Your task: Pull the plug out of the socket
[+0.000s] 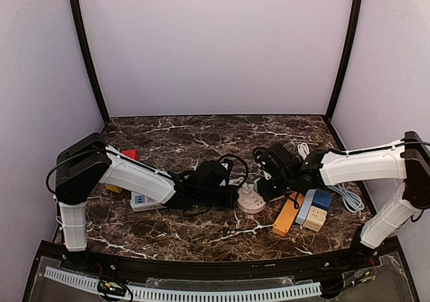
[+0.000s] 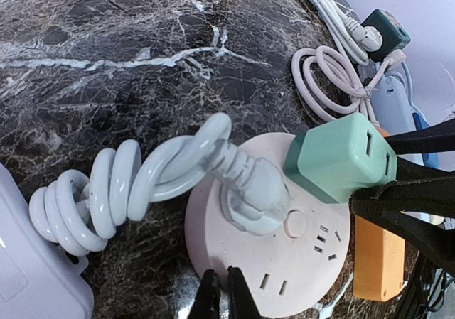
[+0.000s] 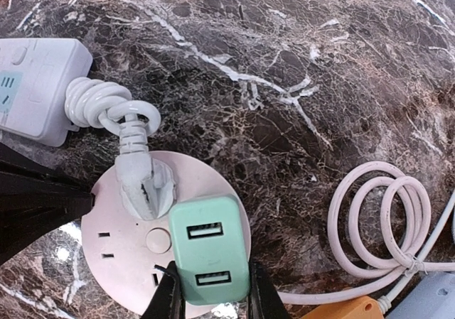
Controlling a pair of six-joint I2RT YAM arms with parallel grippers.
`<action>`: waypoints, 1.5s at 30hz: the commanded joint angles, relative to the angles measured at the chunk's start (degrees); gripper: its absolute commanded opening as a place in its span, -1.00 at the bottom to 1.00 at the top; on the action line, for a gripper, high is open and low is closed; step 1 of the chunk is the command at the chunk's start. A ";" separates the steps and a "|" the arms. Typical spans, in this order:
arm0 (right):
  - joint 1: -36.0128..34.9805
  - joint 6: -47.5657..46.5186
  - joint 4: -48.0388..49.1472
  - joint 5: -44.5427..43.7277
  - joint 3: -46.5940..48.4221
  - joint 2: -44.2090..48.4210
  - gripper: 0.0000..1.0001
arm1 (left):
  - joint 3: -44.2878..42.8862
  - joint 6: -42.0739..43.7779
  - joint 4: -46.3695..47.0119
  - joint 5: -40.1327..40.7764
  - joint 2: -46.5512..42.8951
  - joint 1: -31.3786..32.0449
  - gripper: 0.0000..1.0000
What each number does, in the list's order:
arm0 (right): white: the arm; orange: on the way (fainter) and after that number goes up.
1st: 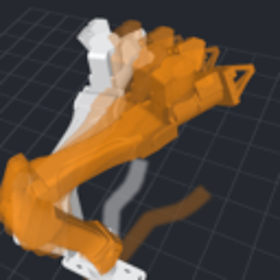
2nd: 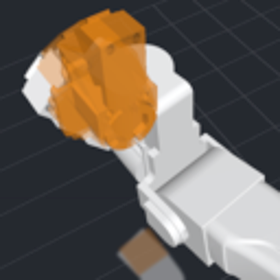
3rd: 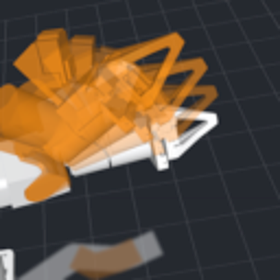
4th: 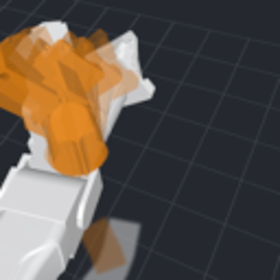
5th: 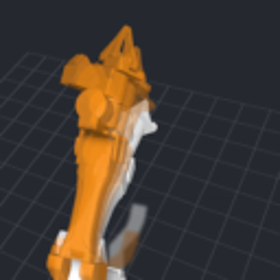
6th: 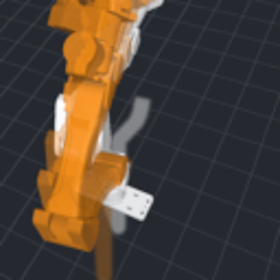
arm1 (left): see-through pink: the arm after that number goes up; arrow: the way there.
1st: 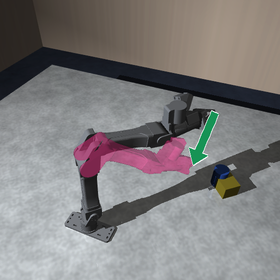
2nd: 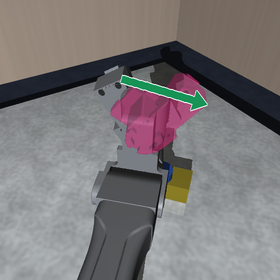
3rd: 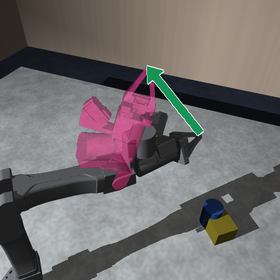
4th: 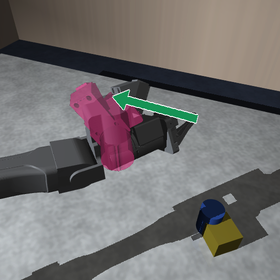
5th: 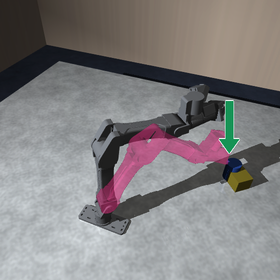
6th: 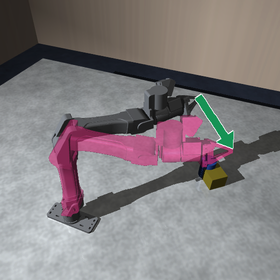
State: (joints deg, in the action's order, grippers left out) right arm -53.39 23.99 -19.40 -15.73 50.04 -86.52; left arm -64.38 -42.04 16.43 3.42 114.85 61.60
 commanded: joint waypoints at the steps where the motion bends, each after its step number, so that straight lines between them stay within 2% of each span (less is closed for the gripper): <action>1: -5.57 0.75 3.07 4.95 4.54 -3.12 -1.00 | 0.22 1.24 -5.35 -1.72 4.82 0.65 -0.95; 12: -6.37 2.11 2.19 3.54 5.28 -3.37 -1.00 | 0.04 1.20 -5.43 -1.75 4.86 0.82 -0.95; 25: -2.43 7.12 9.71 15.22 0.46 5.97 -1.00 | -0.20 1.55 -6.10 -1.75 4.95 0.94 -0.96; 31: -0.72 8.60 10.50 17.22 -1.44 7.68 -1.00 | -0.62 1.82 -6.54 -1.72 4.95 0.90 -0.96; 37: -0.98 8.34 8.89 14.41 -1.67 6.79 -1.00 | -0.87 1.86 -6.67 -1.61 5.02 1.06 -0.96; 45: -5.31 6.39 5.17 7.88 1.89 3.79 -1.00 | -1.42 1.97 -6.97 -1.49 5.26 1.19 -0.97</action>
State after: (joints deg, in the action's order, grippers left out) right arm -53.67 30.28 -20.91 -13.69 47.68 -81.49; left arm -65.87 -41.10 15.81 3.97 115.81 61.67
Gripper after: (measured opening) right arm 0.173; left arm 0.020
